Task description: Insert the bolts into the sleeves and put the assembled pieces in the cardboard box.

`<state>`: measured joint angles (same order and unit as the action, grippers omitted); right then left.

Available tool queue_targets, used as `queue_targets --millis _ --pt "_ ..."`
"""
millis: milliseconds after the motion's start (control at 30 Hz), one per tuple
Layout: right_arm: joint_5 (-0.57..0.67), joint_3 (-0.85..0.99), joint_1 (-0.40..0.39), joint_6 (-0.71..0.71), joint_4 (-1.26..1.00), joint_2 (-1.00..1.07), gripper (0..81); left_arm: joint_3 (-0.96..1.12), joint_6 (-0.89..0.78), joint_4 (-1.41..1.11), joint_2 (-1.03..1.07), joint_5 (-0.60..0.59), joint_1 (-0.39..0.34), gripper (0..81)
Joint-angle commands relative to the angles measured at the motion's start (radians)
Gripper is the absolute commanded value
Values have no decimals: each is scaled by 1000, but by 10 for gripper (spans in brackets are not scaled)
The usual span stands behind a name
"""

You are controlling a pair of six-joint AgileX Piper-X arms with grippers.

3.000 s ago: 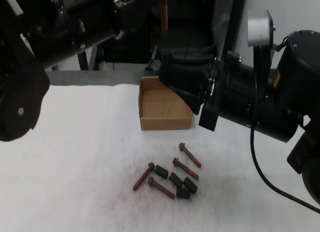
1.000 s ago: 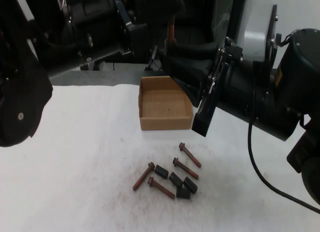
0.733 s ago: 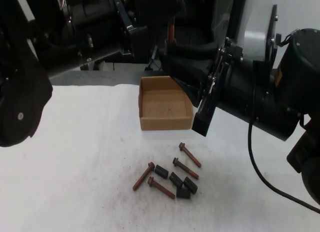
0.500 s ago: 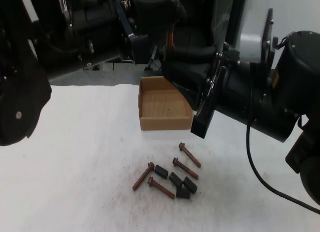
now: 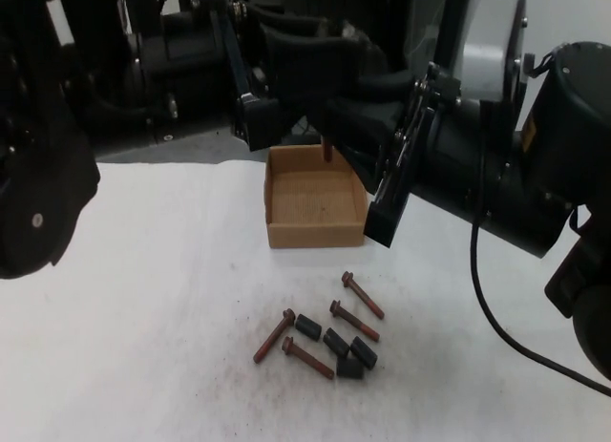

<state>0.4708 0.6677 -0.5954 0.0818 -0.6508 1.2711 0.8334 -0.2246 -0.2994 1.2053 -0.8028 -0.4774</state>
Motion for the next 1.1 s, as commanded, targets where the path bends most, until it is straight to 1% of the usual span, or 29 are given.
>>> queue_targets --millis 0,100,233,367,433,467,500,567,633,733,800,867,967,1067 --pt "-1 14 0 1 -26 -12 8 2 -4 -3 -7 -7 -4 486" --pt "-1 14 0 1 -26 -12 8 2 1 -8 -7 9 2 487" --pt "-1 14 0 1 -26 -12 8 2 -1 -62 -12 29 32 487" --pt "-1 14 0 1 -22 -12 8 4 -7 -111 -45 113 83 487" --pt "-1 14 0 13 0 -12 8 4 -10 -116 -70 171 108 467" --pt "-1 14 2 31 15 -12 8 4 -22 -116 -80 193 118 431" --pt "-1 14 2 49 33 -12 8 4 -40 -116 -90 201 129 372" --pt "-25 14 2 82 75 -12 8 4 -70 -114 -103 197 150 202" --pt "-94 30 2 129 160 -12 8 4 -83 -81 -110 197 164 10" --pt "-244 94 11 165 398 -12 8 4 -83 35 -111 202 172 3" --pt "-317 163 24 149 588 1 8 4 -79 160 -111 250 172 3" --pt "-324 233 47 120 736 31 8 4 -41 318 -111 312 172 3" --pt "-324 367 85 119 920 113 8 4 24 591 -111 436 170 3" --pt "-312 507 120 119 1094 239 8 4 61 799 -111 499 170 3"
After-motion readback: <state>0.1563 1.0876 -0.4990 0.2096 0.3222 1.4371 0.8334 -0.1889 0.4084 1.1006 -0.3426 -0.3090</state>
